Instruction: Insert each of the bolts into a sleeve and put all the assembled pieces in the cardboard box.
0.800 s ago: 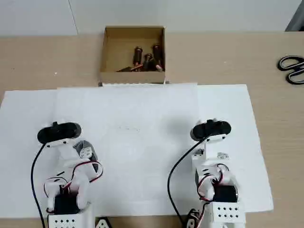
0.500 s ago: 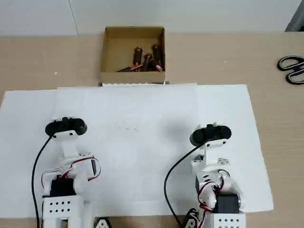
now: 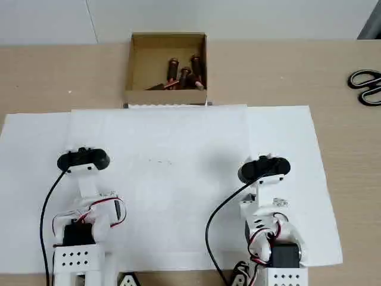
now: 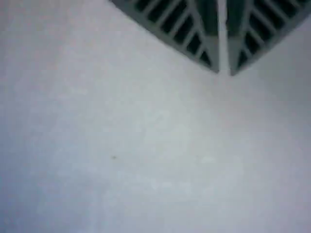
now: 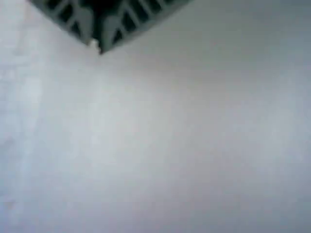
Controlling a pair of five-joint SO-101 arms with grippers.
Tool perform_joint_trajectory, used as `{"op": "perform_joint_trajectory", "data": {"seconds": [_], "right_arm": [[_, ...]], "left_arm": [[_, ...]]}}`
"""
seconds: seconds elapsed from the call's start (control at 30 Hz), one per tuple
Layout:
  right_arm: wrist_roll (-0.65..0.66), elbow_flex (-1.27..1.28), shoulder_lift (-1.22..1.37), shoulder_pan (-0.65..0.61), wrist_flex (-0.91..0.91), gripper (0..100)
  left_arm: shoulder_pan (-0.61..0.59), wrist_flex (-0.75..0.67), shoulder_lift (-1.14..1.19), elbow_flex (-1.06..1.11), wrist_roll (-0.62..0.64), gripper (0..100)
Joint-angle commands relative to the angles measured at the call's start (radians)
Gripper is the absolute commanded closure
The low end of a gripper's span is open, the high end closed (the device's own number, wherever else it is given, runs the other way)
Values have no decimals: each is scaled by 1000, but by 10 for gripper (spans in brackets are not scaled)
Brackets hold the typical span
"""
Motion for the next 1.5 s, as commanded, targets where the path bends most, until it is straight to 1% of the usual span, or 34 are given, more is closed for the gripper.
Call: {"op": "perform_joint_trajectory", "data": {"seconds": [0.0,0.7,0.93,1.07,1.13,1.27,1.33,1.37,1.47], "right_arm": [[-17,-43,-13,-4,5,995],[-15,-43,-13,-4,5,995],[-15,-43,-13,-4,5,995],[-18,-25,-13,1,-67,995],[-18,-14,-13,1,-105,995],[-18,3,-13,-1,-163,995],[-18,5,-13,-1,-156,995],[-18,2,-13,-1,-136,995],[-18,-25,-13,-5,-53,995]], "left_arm": [[-5,0,3,-50,-5,994],[-5,0,3,-50,-5,994],[75,0,3,-50,-9,994],[83,0,3,-50,-8,994],[92,-31,3,-50,-6,994],[69,-37,3,-48,-6,994],[66,-23,3,-48,-6,994],[69,0,3,-48,-6,994],[71,0,3,-48,-6,994]]}}
